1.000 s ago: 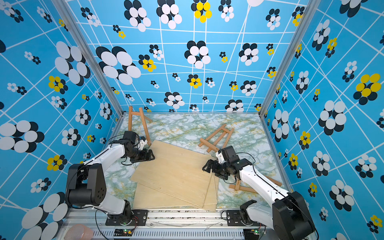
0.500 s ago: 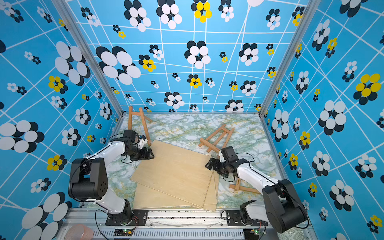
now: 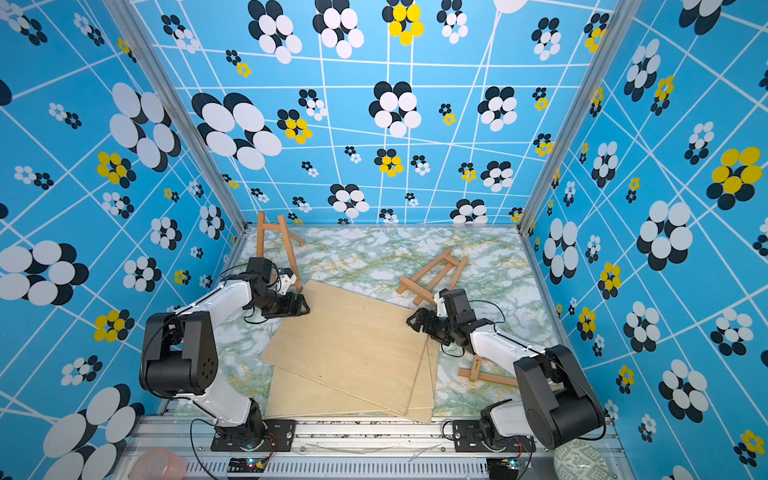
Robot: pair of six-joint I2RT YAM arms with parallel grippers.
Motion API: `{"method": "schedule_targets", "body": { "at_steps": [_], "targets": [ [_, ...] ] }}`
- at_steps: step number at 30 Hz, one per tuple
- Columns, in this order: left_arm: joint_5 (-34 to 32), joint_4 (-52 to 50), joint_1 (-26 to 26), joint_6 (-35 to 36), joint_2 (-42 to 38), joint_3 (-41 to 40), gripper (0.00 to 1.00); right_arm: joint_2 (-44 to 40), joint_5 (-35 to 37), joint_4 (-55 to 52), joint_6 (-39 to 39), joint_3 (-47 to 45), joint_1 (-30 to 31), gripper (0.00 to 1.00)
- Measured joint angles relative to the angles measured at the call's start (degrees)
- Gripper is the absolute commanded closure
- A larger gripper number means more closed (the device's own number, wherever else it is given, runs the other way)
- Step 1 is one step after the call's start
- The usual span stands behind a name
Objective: Assemble the easel
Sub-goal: Pick up the drawing board.
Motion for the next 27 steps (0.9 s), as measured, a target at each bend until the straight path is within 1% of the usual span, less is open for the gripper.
{"method": "schedule_targets", "body": {
  "at_steps": [3, 7, 11, 16, 20, 27],
  "targets": [
    [-0.9, 0.0, 0.0, 0.2, -0.4, -0.1, 0.15, 0.0, -0.7, 1.0, 0.0, -0.4, -0.3, 0.07],
    [-4.3, 0.3, 0.7, 0.2, -0.6, -1.5, 0.15, 0.7, -1.0, 2.4, 0.0, -0.5, -0.5, 0.07],
    [-5.9, 0.4, 0.8, 0.2, -0.6, -1.7, 0.14, 1.6, -1.2, 4.3, 0.0, -0.5, -0.6, 0.07],
    [-5.6, 0.5, 0.8, 0.2, -0.6, -1.7, 0.15, 2.0, -1.7, 5.0, 0.0, -0.5, -0.7, 0.07],
    [-3.1, 1.0, 0.7, 0.1, -0.4, -1.9, 0.15, 2.6, -2.1, 6.3, 0.0, -0.5, -0.8, 0.07],
    [-2.5, 1.7, 0.3, 0.0, 0.4, -1.9, 0.16, 3.0, -4.1, 11.7, 0.2, -2.3, -1.4, 0.09]
  ]
}}
